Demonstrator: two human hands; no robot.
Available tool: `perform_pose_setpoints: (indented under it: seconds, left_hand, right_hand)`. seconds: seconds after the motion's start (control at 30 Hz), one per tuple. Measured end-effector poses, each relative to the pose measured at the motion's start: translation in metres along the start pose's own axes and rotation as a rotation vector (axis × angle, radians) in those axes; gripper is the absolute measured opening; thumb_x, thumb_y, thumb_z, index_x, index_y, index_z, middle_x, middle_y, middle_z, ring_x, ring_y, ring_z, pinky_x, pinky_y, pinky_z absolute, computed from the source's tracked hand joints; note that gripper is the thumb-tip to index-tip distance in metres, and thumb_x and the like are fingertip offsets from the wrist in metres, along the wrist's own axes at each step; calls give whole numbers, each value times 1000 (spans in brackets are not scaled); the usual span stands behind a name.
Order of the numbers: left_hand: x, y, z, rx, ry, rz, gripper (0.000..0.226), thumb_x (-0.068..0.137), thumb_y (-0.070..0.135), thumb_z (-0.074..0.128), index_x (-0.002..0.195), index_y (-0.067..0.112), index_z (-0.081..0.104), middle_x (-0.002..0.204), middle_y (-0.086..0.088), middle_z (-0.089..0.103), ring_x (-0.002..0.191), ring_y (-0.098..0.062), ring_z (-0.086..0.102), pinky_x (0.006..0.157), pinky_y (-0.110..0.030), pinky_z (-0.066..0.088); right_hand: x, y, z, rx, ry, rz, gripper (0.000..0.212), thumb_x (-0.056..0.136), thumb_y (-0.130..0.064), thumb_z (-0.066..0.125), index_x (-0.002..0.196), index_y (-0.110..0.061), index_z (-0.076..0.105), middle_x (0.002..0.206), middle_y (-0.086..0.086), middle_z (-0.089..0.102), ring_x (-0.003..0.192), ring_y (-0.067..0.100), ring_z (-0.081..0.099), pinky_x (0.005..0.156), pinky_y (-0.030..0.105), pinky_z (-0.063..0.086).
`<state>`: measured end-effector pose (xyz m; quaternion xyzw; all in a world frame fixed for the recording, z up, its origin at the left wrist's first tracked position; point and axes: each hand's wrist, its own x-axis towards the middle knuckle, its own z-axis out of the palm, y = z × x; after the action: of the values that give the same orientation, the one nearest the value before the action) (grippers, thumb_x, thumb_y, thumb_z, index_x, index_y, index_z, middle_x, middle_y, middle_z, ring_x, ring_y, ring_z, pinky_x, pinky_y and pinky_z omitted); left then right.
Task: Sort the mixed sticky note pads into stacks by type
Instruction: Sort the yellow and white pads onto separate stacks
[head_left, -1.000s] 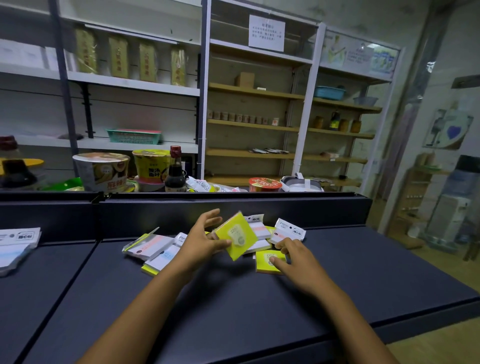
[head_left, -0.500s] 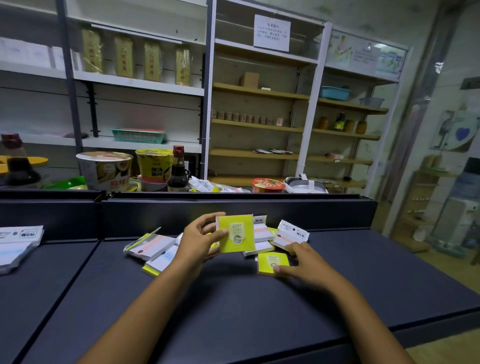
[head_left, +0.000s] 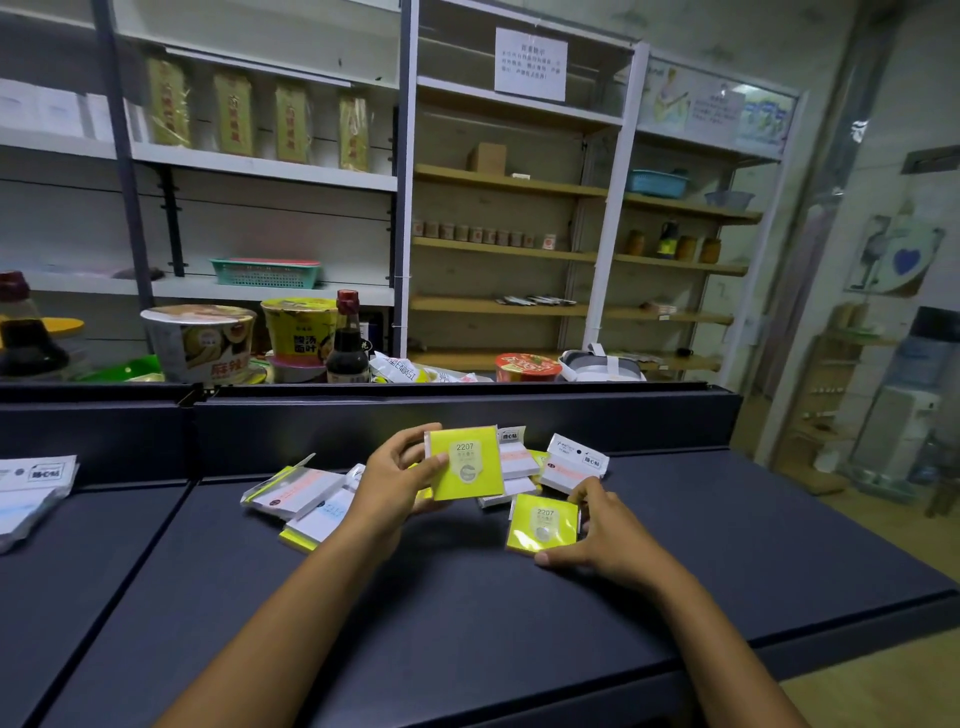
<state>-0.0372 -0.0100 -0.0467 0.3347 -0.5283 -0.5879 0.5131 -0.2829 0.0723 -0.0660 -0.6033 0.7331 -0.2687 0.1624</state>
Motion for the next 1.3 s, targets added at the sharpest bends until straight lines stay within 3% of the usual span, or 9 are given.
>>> perform_pose_setpoints:
  seconds: [0.17, 0.27, 0.53, 0.63, 0.77, 0.9, 1.0, 1.17, 1.3]
  left_hand:
    - [-7, 0, 4, -1, -16, 32, 31, 93, 6, 63, 116, 25, 57, 102, 6, 74, 94, -24, 72, 62, -44, 61]
    - [-14, 0, 2, -12, 6, 61, 32, 92, 3, 63, 116, 22, 53, 106, -1, 72, 93, -21, 70, 60, -41, 60]
    - [-58, 5, -35, -142, 101, 48, 26, 92, 5, 63, 110, 22, 59, 92, -9, 72, 81, -21, 64, 79, -47, 55]
    - [-82, 11, -61, -190, 119, 49, 25, 91, 6, 65, 112, 20, 64, 84, -3, 74, 75, -15, 68, 76, -42, 59]
    - [-110, 30, -112, -258, 87, 91, 41, 87, -4, 65, 120, 20, 63, 99, -4, 76, 92, -22, 72, 71, -34, 62]
    - [-135, 47, -159, -115, -11, 157, 69, 79, -11, 69, 133, 29, 55, 125, -1, 67, 114, -18, 65, 89, -31, 57]
    - [-153, 56, -186, -45, -51, 181, 85, 72, -10, 77, 139, 33, 49, 136, 4, 60, 123, -15, 59, 101, -36, 50]
    - [-182, 71, -229, 38, 33, 233, 81, 77, -11, 72, 141, 32, 47, 135, 6, 60, 120, -9, 61, 90, -20, 53]
    - [-206, 84, -261, 100, 163, 288, 78, 76, -6, 74, 139, 32, 49, 134, 9, 60, 121, -3, 59, 93, -20, 53]
  right_hand:
    - [-22, -7, 11, 211, 149, -42, 74, 56, -22, 93, 102, -33, 36, 92, -7, 67, 76, 8, 66, 65, 24, 53]
    - [-35, -15, 21, 362, 213, -58, 74, 62, -5, 89, 107, -35, 38, 94, -8, 68, 75, 0, 68, 65, 17, 53]
    - [-76, -60, 48, 733, 339, -91, 73, 79, 14, 70, 132, -28, 43, 90, 10, 73, 80, 17, 72, 73, 23, 54]
    - [-92, -83, 61, 840, 350, -99, 73, 81, 18, 65, 136, -26, 43, 92, 21, 71, 81, 19, 70, 73, 22, 52]
    - [-111, -120, 81, 902, 365, -106, 73, 83, 20, 63, 138, -25, 43, 96, 23, 71, 85, 20, 72, 74, 18, 53]
    - [-125, -155, 100, 915, 369, -130, 68, 83, 20, 62, 133, -25, 47, 92, 7, 75, 86, 13, 74, 71, 13, 53]
    - [-132, -180, 113, 909, 358, -164, 67, 82, 20, 62, 131, -25, 49, 95, 9, 73, 87, 11, 73, 71, 13, 53]
    - [-136, -222, 139, 890, 280, -237, 66, 81, 21, 62, 128, -25, 52, 98, 4, 70, 85, 2, 71, 70, 13, 54]
    - [-135, -253, 157, 871, 200, -313, 65, 82, 19, 63, 126, -28, 55, 103, -1, 70, 88, 2, 70, 73, 13, 54]
